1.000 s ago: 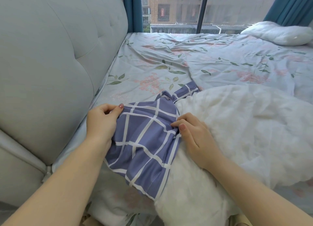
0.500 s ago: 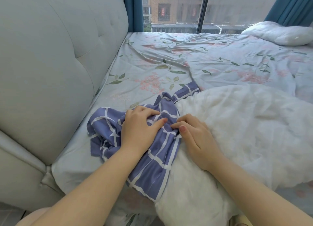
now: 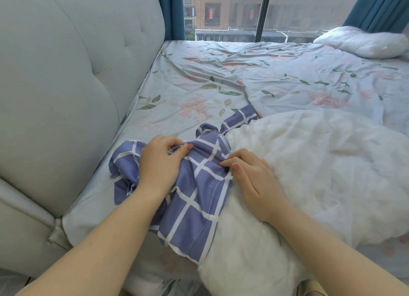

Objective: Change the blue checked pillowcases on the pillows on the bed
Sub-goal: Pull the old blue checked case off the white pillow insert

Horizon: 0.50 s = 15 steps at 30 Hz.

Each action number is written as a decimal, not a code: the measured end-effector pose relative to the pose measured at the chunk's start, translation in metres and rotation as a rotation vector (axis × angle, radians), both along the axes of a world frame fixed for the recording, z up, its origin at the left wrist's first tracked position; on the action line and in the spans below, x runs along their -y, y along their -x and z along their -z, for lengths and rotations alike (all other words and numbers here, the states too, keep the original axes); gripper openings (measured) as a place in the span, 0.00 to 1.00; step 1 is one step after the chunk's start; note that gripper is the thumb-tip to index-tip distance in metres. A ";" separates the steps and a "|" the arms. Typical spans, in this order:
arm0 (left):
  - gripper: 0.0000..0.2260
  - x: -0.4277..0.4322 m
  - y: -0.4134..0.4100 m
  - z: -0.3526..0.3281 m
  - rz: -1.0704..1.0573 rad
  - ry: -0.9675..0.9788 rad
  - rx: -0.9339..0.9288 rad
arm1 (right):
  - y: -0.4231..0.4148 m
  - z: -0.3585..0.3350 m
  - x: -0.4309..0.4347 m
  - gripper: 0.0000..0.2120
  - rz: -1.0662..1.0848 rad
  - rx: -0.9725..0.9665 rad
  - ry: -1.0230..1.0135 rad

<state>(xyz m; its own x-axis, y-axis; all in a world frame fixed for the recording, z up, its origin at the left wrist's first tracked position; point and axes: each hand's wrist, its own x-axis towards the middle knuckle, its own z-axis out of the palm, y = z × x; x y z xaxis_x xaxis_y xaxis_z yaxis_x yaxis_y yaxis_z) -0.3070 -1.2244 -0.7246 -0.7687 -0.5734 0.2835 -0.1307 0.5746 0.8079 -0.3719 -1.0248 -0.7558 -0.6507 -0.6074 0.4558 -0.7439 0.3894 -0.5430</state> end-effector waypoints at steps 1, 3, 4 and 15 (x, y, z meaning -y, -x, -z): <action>0.07 0.005 -0.002 -0.002 -0.015 -0.044 -0.005 | 0.000 0.000 0.000 0.26 0.002 0.004 0.003; 0.07 0.013 -0.005 -0.006 -0.034 -0.192 -0.024 | 0.000 0.000 0.000 0.27 0.002 0.007 0.007; 0.06 0.017 -0.007 -0.007 -0.048 -0.269 -0.041 | 0.000 0.000 0.000 0.29 0.003 0.006 0.007; 0.16 0.016 -0.012 -0.013 -0.075 0.242 -0.153 | 0.000 0.002 0.002 0.34 0.023 -0.006 0.009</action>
<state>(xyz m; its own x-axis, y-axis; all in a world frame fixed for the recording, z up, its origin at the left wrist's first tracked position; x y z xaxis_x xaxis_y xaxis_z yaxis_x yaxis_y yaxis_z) -0.2949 -1.2403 -0.7120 -0.6646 -0.5282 0.5285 -0.0669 0.7466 0.6619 -0.3721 -1.0265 -0.7578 -0.6613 -0.5883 0.4654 -0.7383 0.4011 -0.5422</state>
